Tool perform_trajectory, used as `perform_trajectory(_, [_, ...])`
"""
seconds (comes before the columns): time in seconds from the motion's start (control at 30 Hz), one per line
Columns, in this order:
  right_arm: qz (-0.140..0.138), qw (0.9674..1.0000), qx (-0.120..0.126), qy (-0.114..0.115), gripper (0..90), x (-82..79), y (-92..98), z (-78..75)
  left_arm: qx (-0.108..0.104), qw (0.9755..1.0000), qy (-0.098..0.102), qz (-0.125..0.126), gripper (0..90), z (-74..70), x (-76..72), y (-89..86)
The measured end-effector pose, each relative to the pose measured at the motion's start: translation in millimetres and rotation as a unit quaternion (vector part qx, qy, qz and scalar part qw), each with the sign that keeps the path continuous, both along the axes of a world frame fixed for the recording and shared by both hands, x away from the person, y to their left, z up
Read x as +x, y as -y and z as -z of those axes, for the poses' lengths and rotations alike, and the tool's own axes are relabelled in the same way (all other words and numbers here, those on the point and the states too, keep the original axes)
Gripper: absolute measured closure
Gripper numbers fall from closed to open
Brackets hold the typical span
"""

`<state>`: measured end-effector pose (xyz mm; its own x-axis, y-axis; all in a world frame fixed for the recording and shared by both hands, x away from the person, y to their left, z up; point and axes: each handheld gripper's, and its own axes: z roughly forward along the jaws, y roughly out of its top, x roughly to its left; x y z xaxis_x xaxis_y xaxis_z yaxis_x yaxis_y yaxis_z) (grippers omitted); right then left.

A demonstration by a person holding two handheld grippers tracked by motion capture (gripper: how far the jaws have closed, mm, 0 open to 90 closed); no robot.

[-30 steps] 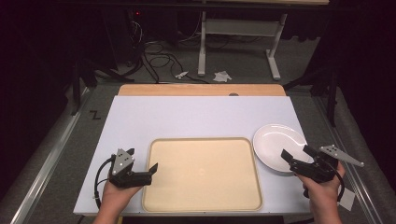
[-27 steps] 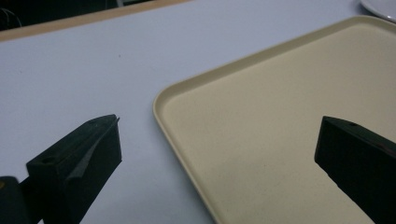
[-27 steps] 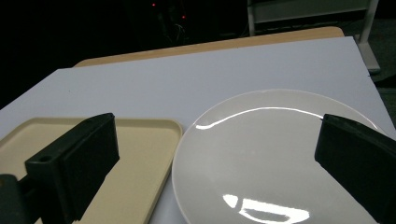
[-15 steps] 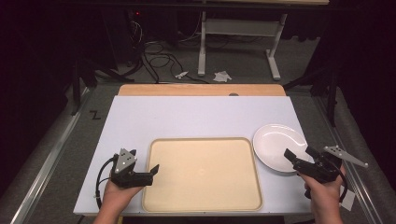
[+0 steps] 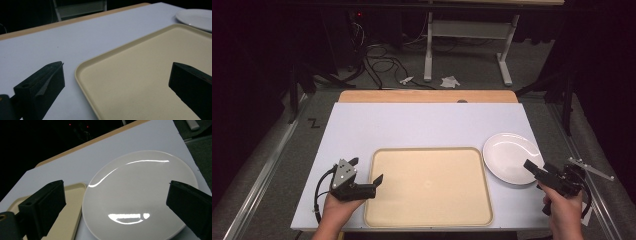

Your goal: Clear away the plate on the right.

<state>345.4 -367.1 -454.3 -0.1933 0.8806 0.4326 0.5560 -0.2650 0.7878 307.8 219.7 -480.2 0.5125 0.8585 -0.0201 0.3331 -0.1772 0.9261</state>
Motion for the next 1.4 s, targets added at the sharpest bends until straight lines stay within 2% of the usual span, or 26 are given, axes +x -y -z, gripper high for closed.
perform_trajectory(0.07, [0.007, 0.9999, 0.011, -0.01, 7.4, -0.4, 3.2, 2.7, -0.008, 0.9999, 0.014, 0.003, 0.9, -1.4, -1.3, 0.9])
perform_trajectory(0.1, [0.007, 0.9999, 0.011, -0.01, 7.4, -0.4, 3.2, 2.7, -0.008, 0.9999, 0.014, 0.003, 0.9, -1.4, -1.3, 0.9])
perform_trajectory(0.17, [0.013, 0.9994, 0.025, -0.02, 11.0, -0.9, 6.5, 5.5, -0.012, 0.9994, 0.03, 0.009, 0.9, -3.1, -2.8, 1.6])
perform_trajectory(0.2, [0.018, 0.9986, 0.042, -0.027, 15.2, -1.3, 10.5, 8.1, -0.013, 0.9992, 0.035, 0.012, 0.9, -3.8, -3.5, 2.1])
perform_trajectory(0.23, [0.021, 0.9982, 0.045, -0.033, 16.1, -1.5, 11.8, 8.7, -0.017, 0.9988, 0.042, 0.015, 0.9, -4.7, -4.6, 3.2])
perform_trajectory(0.3, [0.023, 0.9979, 0.049, -0.036, 16.5, -1.7, 13.5, 10.2, -0.017, 0.9987, 0.045, 0.018, 0.9, -5.3, -5.1, 3.7])
perform_trajectory(0.33, [0.028, 0.9969, 0.054, -0.05, 17.3, -2.1, 16.2, 12.9, -0.017, 0.9985, 0.047, 0.02, 0.9, -5.6, -5.2, 4.4])
perform_trajectory(0.47, [0.039, 0.9935, 0.075, -0.076, 20.0, -2.8, 20.0, 18.6, -0.022, 0.9976, 0.058, 0.029, 0.9, -7.6, -5.3, 7.2])
perform_trajectory(0.6, [0.052, 0.9907, 0.083, -0.095, 22.7, -4.6, 23.3, 21.7, -0.025, 0.9972, 0.063, 0.031, 0.9, -8.6, -3.1, 9.4])
perform_trajectory(0.63, [0.056, 0.9891, 0.09, -0.102, 23.2, -5.2, 23.4, 22.2, -0.025, 0.9972, 0.064, 0.031, 0.9, -8.6, -2.7, 9.9])
perform_trajectory(0.73, [0.055, 0.988, 0.094, -0.109, 23.4, -5.2, 24.5, 24.9, -0.025, 0.9971, 0.064, 0.033, 0.9, -8.6, -2.3, 10.3])
perform_trajectory(0.9, [0.06, 0.9828, 0.114, -0.132, 23.2, -2.8, 27.8, 33.9, -0.028, 0.9968, 0.067, 0.034, 0.9, -9.4, -3.3, 10.0])
perform_trajectory(0.93, [0.06, 0.9828, 0.114, -0.132, 23.2, -2.8, 27.8, 33.9, -0.028, 0.9968, 0.067, 0.034, 0.9, -9.4, -3.3, 10.0])
perform_trajectory(0.97, [0.062, 0.9793, 0.132, -0.141, 21.2, -1.8, 29.1, 37.4, -0.027, 0.9968, 0.066, 0.035, 0.9, -9.4, -3.7, 10.0])
perform_trajectory(1.0, [0.061, 0.9791, 0.135, -0.14, 20.6, -1.2, 30.5, 39.5, -0.027, 0.9968, 0.066, 0.035, 0.9, -9.4, -3.9, 10.2])
perform_trajectory(1.07, [0.064, 0.9763, 0.148, -0.144, 18.7, -0.4, 31.4, 41.2, -0.026, 0.9968, 0.067, 0.036, 0.9, -9.3, -4.3, 11.0])
perform_trajectory(1.4, [0.06, 0.9698, 0.16, -0.174, 17.3, 7.7, 26.9, 45.8, -0.024, 0.9968, 0.067, 0.037, 0.9, -9.0, -4.6, 11.5])
